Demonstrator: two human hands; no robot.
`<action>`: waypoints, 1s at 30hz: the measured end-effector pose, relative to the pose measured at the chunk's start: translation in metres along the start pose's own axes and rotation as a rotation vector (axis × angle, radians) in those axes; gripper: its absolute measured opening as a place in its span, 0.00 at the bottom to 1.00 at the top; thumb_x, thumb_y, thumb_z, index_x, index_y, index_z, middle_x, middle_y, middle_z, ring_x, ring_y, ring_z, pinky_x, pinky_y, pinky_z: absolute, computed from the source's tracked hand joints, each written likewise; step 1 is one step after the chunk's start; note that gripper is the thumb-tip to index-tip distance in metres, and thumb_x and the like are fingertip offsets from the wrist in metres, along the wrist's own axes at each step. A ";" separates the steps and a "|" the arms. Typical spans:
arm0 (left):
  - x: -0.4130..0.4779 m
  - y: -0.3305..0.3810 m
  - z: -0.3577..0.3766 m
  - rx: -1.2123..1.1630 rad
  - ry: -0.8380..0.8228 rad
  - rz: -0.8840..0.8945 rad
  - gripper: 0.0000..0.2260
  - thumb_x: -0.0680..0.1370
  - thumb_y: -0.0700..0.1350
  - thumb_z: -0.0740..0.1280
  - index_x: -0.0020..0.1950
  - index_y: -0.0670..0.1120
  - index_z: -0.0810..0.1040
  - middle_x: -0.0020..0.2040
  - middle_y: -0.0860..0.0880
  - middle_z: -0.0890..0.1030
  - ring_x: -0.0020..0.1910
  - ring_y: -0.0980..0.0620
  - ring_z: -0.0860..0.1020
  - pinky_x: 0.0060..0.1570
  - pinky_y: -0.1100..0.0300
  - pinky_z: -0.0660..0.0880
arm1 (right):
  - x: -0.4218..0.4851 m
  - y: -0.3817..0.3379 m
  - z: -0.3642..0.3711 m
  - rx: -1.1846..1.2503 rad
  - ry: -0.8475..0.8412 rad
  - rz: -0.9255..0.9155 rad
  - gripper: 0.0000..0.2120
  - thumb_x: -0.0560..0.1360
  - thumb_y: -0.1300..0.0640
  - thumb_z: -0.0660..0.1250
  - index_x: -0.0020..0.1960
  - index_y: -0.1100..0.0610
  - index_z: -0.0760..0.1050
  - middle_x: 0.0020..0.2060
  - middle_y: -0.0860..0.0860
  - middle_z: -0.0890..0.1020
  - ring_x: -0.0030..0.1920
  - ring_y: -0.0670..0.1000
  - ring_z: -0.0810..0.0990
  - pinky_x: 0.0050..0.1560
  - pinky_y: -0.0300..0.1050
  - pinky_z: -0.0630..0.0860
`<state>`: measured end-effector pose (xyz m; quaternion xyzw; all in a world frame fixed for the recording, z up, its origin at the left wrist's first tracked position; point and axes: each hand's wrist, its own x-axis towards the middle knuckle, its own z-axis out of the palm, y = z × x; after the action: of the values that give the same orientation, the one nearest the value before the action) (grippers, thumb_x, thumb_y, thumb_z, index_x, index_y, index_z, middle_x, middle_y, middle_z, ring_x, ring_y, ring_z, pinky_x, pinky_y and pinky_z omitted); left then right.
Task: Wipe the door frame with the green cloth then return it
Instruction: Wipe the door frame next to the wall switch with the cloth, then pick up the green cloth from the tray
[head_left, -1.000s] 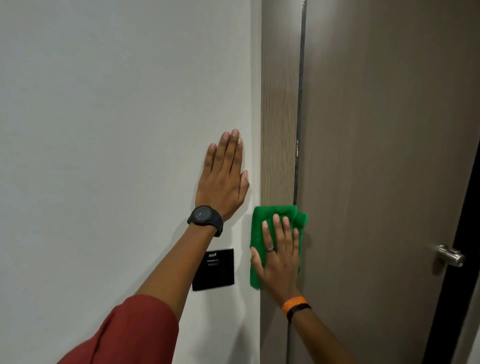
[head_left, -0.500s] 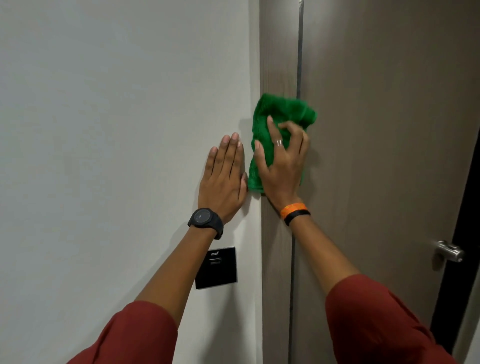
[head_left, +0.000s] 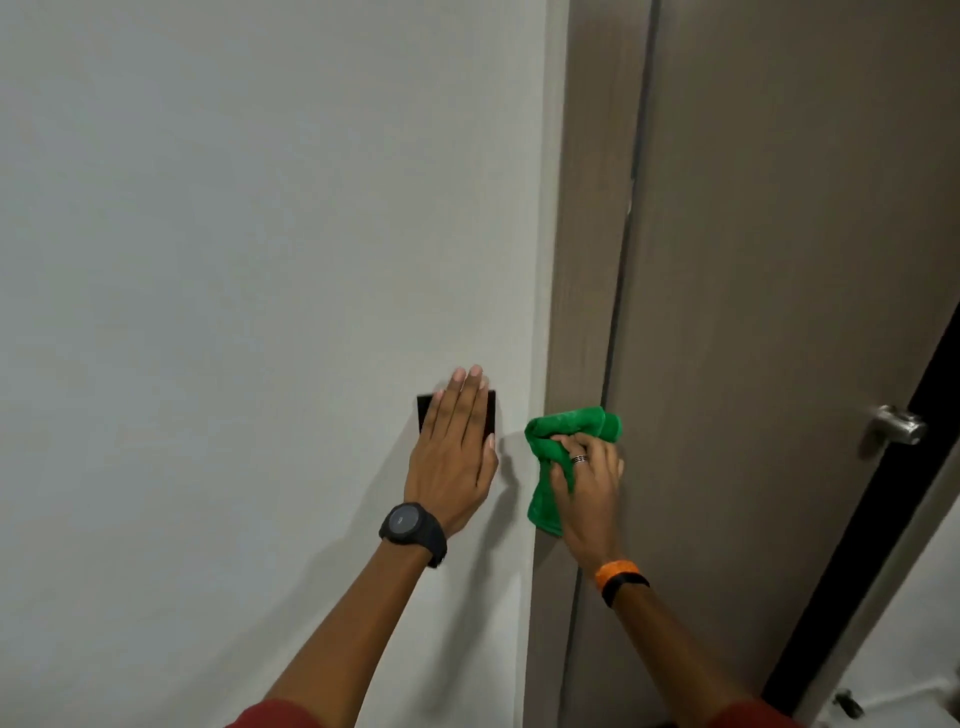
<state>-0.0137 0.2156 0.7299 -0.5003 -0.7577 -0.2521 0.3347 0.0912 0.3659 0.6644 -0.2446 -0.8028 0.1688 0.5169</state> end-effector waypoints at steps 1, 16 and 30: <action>-0.029 -0.004 0.008 0.000 -0.047 -0.022 0.29 0.82 0.47 0.53 0.82 0.39 0.54 0.83 0.41 0.55 0.83 0.44 0.52 0.81 0.50 0.48 | -0.017 0.005 0.003 0.002 -0.062 0.032 0.16 0.74 0.69 0.75 0.61 0.65 0.80 0.56 0.60 0.80 0.60 0.54 0.68 0.63 0.65 0.76; -0.405 -0.068 0.116 -0.023 -0.632 -0.351 0.28 0.84 0.47 0.56 0.81 0.37 0.55 0.82 0.40 0.56 0.82 0.43 0.55 0.81 0.47 0.53 | -0.338 0.032 0.132 -0.010 -0.755 0.273 0.16 0.79 0.64 0.70 0.67 0.60 0.77 0.62 0.60 0.75 0.62 0.62 0.74 0.65 0.60 0.76; -0.731 -0.107 0.329 -0.046 -1.022 -0.479 0.29 0.85 0.49 0.56 0.82 0.38 0.53 0.83 0.39 0.54 0.82 0.40 0.52 0.81 0.42 0.47 | -0.661 0.169 0.303 -0.419 -1.269 0.140 0.36 0.83 0.38 0.59 0.82 0.59 0.57 0.80 0.59 0.63 0.79 0.64 0.61 0.78 0.67 0.60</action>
<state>0.0049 -0.0191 -0.0442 -0.3800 -0.9102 -0.0631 -0.1521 0.0807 0.1249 -0.0422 -0.2448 -0.9490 0.1536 -0.1257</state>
